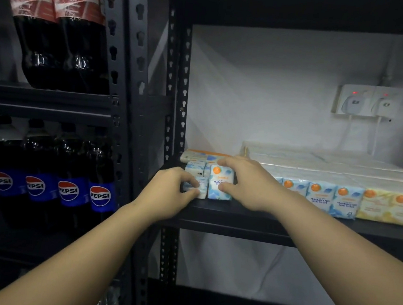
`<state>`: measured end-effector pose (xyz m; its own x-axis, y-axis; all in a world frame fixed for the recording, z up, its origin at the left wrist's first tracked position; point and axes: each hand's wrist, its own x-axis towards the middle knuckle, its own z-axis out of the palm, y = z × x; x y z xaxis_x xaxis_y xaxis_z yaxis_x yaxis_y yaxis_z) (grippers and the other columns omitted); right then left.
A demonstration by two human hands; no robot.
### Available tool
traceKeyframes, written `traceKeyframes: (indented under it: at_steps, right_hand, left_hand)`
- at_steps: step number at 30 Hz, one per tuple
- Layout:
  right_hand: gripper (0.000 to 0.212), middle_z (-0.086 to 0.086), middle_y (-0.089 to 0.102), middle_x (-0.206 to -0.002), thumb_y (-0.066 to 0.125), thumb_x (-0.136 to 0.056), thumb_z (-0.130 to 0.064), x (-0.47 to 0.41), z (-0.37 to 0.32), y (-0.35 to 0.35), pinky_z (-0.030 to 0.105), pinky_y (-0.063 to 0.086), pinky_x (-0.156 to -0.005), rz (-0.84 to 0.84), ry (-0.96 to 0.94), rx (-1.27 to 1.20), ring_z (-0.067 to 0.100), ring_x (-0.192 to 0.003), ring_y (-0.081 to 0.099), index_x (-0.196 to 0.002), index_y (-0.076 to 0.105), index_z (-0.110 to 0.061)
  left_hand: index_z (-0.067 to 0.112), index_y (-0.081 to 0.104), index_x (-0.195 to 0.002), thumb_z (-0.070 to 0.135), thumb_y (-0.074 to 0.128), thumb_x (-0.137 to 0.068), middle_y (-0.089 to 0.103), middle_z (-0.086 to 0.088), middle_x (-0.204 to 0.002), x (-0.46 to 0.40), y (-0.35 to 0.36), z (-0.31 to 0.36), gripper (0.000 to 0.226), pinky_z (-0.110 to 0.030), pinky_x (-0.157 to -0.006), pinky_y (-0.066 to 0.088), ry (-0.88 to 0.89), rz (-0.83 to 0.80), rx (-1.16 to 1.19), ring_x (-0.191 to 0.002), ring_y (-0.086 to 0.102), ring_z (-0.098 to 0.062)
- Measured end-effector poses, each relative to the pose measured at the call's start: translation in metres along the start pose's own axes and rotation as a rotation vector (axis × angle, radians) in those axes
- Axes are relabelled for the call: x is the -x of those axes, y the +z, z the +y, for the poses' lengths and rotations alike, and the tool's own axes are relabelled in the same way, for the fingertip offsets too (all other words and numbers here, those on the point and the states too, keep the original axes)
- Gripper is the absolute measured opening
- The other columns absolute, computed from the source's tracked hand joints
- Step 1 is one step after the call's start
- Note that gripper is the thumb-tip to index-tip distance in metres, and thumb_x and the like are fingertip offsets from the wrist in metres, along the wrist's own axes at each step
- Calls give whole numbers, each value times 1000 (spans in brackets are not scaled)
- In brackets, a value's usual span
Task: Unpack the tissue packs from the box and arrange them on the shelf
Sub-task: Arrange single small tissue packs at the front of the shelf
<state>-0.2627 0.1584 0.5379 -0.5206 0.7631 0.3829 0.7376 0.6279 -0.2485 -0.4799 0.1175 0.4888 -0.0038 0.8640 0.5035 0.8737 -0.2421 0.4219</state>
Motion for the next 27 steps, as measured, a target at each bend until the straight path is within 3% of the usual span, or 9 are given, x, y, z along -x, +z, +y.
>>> traceKeyframes:
  at_steps: [4, 11, 14, 18, 23, 27]
  right_hand:
    - [64, -3, 46, -155, 70, -94, -24, 2, -1, 1, 26, 34, -108, 11, -3, 2, 18, -138, 44, -152, 44, -25]
    - [46, -2, 61, -134, 71, -92, -23, 1, 3, -4, 26, 42, -90, 41, 1, -20, 12, -104, 52, -136, 58, -28]
    - [42, 4, 58, -126, 68, -94, -32, 0, 0, -5, 36, 47, -91, 46, -2, 123, 20, -116, 50, -132, 52, -28]
    - [41, -3, 58, -126, 57, -97, -45, -6, -1, -4, 43, 35, -102, 64, -104, 446, 23, -126, 38, -132, 59, -25]
    - [39, -5, 59, -136, 45, -100, -52, -9, 1, -2, 53, 15, -113, -59, -60, 408, 23, -141, 32, -133, 53, -32]
    - [37, -9, 60, -118, 46, -96, -63, -8, 1, -1, 55, 16, -112, -155, -80, 437, 19, -129, 41, -116, 65, -38]
  left_hand:
    - [32, 73, -107, 46, 77, -85, 64, 13, -115, 1, 1, 0, 26, -26, -91, 49, -7, -7, -1, -108, 59, -8]
    - [34, 68, -123, 47, 78, -86, 66, 18, -124, 0, -1, 6, 40, -22, -97, 49, 80, -60, 133, -113, 61, -1]
    - [37, 71, -112, 46, 77, -86, 66, 18, -115, -2, 0, 4, 28, -24, -91, 50, 75, -104, 34, -107, 60, -3]
    - [36, 73, -108, 41, 75, -88, 65, 18, -112, -2, 1, -1, 20, -22, -88, 48, 75, -83, 34, -105, 60, -3]
    - [34, 73, -110, 38, 73, -92, 65, 19, -113, -3, -2, -5, 18, -19, -90, 42, 87, -72, 37, -107, 58, -2]
    - [33, 73, -112, 36, 74, -92, 65, 18, -114, -3, -3, -8, 21, -20, -92, 41, 92, -57, 30, -111, 58, -4]
